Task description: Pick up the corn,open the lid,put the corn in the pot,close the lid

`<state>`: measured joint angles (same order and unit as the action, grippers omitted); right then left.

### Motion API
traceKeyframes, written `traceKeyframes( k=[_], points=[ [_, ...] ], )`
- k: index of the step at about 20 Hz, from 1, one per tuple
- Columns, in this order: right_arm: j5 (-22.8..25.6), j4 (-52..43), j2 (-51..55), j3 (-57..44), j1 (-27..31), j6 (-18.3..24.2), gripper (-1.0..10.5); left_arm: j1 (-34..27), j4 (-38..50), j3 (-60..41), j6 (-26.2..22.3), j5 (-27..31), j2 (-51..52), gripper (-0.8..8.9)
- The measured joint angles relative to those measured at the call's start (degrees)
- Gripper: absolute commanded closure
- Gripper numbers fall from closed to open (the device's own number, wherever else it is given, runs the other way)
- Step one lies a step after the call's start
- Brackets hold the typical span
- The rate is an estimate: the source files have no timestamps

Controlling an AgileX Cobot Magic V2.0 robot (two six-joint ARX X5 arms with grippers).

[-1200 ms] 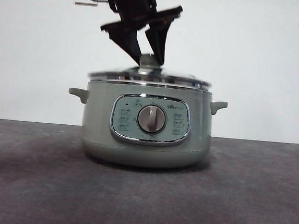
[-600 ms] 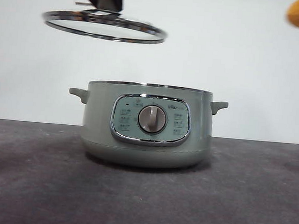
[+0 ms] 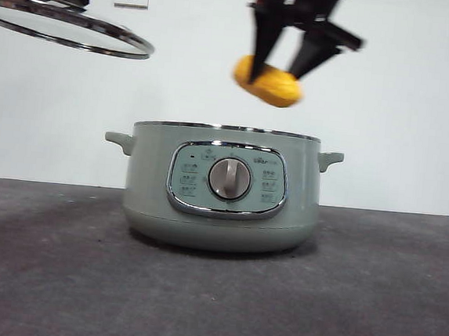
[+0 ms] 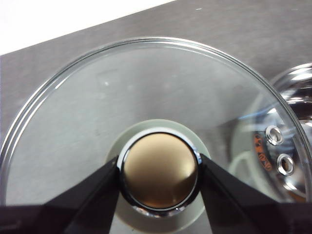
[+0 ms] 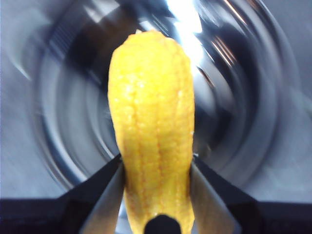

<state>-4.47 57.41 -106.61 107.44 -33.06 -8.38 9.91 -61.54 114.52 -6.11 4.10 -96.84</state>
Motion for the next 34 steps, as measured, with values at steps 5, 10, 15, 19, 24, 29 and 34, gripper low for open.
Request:
traceKeyframes(
  k=[5, 10, 15, 19, 24, 29, 34],
  points=[
    [-2.0, 2.4, -12.6, 14.1, -1.8, 0.0, 9.6, -4.2, -0.3, 0.0, -0.5, -0.8, 0.0, 8.22],
    [-3.0, 4.7, -20.5, 17.4, -1.7, 0.0, 9.6, -6.8, -0.4, 0.0, -0.5, -5.6, 0.0, 8.22],
    [-2.2, 4.4, -23.3, 17.5, -1.7, -0.1, 9.6, -6.9, -0.4, 0.0, -0.8, -5.8, 0.0, 8.22],
    [-0.2, 4.3, -25.0, 17.5, -1.7, -0.2, 9.6, -7.0, -0.5, 0.0, -0.8, -7.8, 0.0, 8.22],
    [0.0, 4.2, -25.7, 17.5, -1.7, -0.2, 9.4, -7.0, -0.6, 0.0, -0.9, -9.5, 0.0, 8.22],
    [0.0, 4.3, -25.8, 17.5, -1.7, -1.7, 3.2, -7.0, -0.5, 0.0, -0.8, -10.0, 0.0, 8.22],
    [2.1, 9.1, -25.9, 21.4, -1.9, -3.3, 3.2, -7.0, -0.5, 0.0, -0.7, -10.9, 0.0, 8.22]
  ],
)
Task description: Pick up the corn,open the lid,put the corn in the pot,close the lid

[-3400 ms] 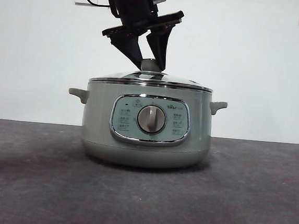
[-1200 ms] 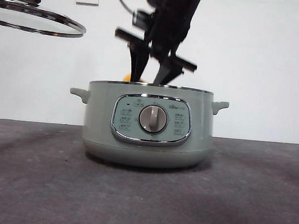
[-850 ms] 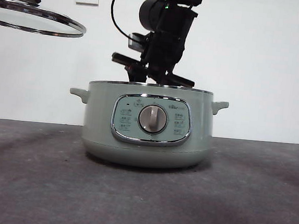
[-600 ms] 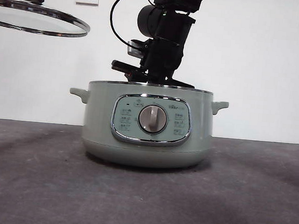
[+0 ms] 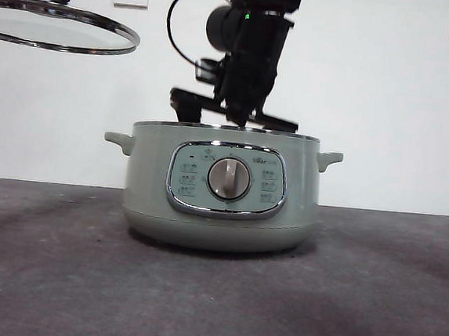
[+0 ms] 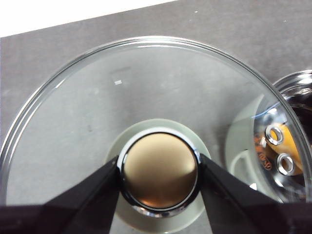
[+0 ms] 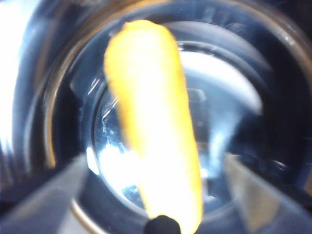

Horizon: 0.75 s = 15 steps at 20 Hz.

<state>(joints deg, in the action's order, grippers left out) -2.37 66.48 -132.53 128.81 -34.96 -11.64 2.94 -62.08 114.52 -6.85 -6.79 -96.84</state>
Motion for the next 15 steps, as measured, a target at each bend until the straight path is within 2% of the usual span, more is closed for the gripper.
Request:
traceKeyframes(
  k=[5, 6, 9, 12, 15],
  points=[
    [9.4, 10.4, 1.2, 11.3, -2.8, 1.1, 3.4, 0.5, 0.0, 0.0, 0.7, -2.2, 0.0, 8.22],
    [10.6, 11.1, 2.9, 11.8, -3.2, 1.3, 4.6, 0.8, 0.0, 0.0, 1.1, -2.0, 0.0, 8.22],
    [10.6, 11.1, 8.9, 12.1, -3.5, 2.4, 9.4, 3.2, 0.0, 0.0, 1.6, -1.8, 0.0, 8.22],
    [12.4, 11.1, 16.0, 8.8, -3.5, 3.2, 9.6, 6.4, 0.0, 0.0, 2.1, -2.0, 0.0, 8.22],
    [15.4, 11.1, 25.6, -0.4, -3.6, 3.7, 9.6, 9.7, -0.1, 0.0, 2.4, -1.7, 0.0, 8.22]
  ],
)
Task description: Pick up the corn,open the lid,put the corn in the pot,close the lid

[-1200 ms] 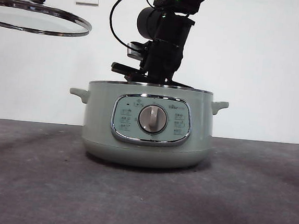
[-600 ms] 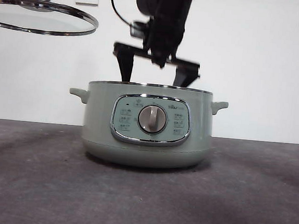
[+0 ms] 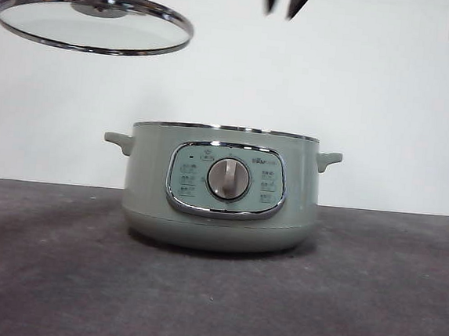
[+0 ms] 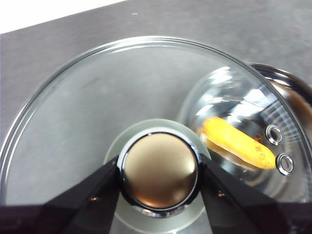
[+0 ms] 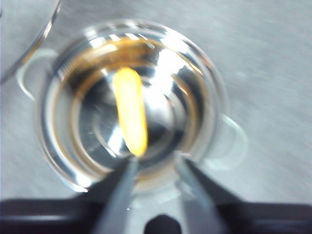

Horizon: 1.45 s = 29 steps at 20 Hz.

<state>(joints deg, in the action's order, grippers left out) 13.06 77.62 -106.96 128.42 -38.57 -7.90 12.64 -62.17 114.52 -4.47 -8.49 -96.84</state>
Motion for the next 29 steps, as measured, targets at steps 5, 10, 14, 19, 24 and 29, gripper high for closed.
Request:
traceKeyframes(
  k=[5, 10, 14, 19, 24, 29],
  points=[
    [3.4, -4.0, 19.3, -24.1, 0.0, 0.3, 9.6, 7.1, 0.1, 0.0, 1.1, 0.4, -0.4, 8.22],
    [3.4, -10.1, 39.4, -46.1, 0.0, 0.4, 9.6, 14.3, 0.8, 0.0, 2.3, 5.3, -3.4, 8.22],
    [1.9, -9.4, 49.2, -54.2, 0.7, 0.0, 9.6, 17.9, 2.7, 0.0, 3.6, 6.2, -6.2, 8.22],
    [-1.1, -7.0, 58.1, -55.1, 0.7, -3.7, 9.6, 19.3, 5.5, 0.0, 3.8, 6.9, -10.8, 8.22],
    [-1.0, -2.8, 61.8, -55.1, 0.7, -7.3, 9.6, 19.5, 7.7, 0.0, 4.1, 7.1, -14.1, 8.22],
    [-1.0, -1.8, 62.1, -55.1, 0.7, -8.0, 9.6, 20.8, 9.2, 0.0, 4.4, 7.4, -16.2, 8.22]
  ],
)
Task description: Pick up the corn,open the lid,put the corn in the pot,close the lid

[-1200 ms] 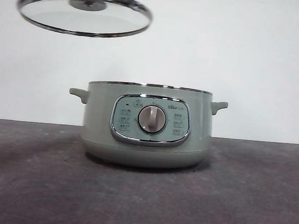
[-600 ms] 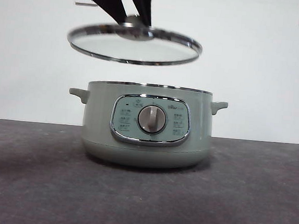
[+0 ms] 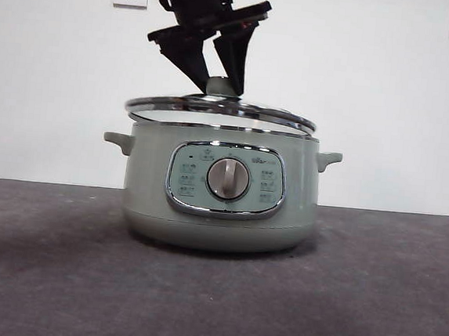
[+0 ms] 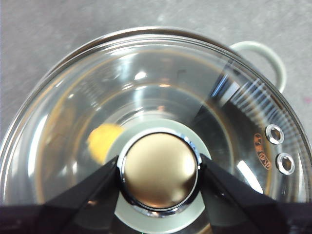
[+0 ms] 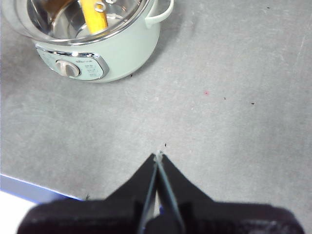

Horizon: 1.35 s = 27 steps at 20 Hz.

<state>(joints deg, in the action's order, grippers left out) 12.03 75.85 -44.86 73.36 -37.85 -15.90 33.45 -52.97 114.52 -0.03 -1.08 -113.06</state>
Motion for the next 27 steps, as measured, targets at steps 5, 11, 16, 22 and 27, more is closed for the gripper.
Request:
traceKeyframes(
  k=[5, 11, 16, 22, 27],
  points=[
    [0.0, 0.3, 0.0, 0.0, 0.0, 0.0, 9.6, 0.5, 1.2, 0.0, 1.2, 1.0, -0.5, 8.22],
    [0.0, 0.8, 0.0, 0.0, 0.0, 0.0, 9.6, 0.5, 1.2, 0.0, 1.2, 2.7, -0.5, 8.22],
    [0.0, 0.8, 0.0, 0.0, 0.0, 0.0, 9.6, 0.5, 1.8, 0.3, 1.6, 2.3, -1.9, 8.22],
    [0.0, 0.8, 0.0, 0.0, 0.0, 0.0, 9.6, 0.7, 1.1, 1.7, 1.7, 2.4, -3.3, 8.2],
    [0.0, 0.8, 0.0, 0.0, 0.0, 0.0, 9.6, 0.8, 1.0, 1.7, 1.8, 2.4, -3.3, 3.17]
  ],
)
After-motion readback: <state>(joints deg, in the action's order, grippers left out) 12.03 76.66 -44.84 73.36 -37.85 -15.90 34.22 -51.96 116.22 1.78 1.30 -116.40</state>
